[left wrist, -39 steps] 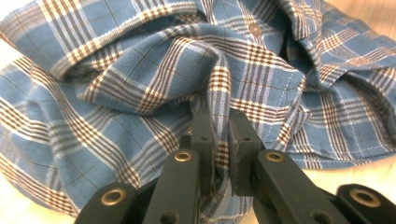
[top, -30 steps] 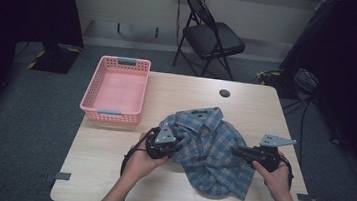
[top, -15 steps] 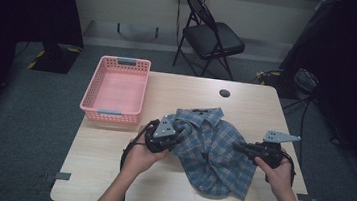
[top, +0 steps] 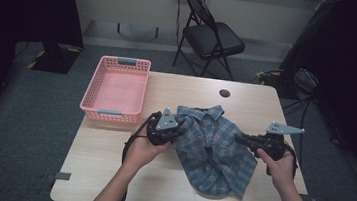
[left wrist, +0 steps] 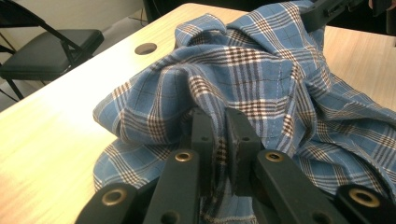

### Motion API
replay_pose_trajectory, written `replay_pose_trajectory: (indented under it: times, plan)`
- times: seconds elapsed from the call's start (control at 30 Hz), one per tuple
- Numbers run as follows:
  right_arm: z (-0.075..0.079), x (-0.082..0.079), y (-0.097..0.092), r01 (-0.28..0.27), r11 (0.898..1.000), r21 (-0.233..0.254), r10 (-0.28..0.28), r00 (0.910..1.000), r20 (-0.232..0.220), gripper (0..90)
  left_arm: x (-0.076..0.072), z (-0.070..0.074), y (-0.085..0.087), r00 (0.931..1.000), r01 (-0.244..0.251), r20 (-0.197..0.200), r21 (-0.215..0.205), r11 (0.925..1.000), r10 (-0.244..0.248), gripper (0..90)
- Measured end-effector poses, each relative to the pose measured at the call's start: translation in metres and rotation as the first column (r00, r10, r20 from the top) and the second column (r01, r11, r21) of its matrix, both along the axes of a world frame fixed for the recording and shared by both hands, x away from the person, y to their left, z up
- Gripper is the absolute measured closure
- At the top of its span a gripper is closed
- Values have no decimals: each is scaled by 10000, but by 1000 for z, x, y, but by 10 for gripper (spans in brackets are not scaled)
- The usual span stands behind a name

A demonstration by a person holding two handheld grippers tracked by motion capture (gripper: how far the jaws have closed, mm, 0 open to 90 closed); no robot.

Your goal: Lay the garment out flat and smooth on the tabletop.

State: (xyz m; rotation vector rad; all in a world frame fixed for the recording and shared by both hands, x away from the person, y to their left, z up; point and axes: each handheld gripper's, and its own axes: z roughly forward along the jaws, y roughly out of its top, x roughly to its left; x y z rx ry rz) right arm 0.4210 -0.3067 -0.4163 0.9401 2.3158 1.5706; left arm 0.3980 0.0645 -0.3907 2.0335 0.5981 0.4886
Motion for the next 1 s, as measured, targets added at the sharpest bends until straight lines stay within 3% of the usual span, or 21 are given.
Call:
replay_pose_trajectory:
  times: [0.5, 1.0]
  plan:
    - [23, 19, 4, 310, 9995, 7, -310, 9993, 215, 823, 19, 22, -7, 9989, -212, 426, 172, 9996, 204, 834]
    - [32, 38, 6, 600, 9980, 210, -602, 9981, 96, 825, 38, 33, -11, 9984, -342, 462, 220, 9992, 331, 834]
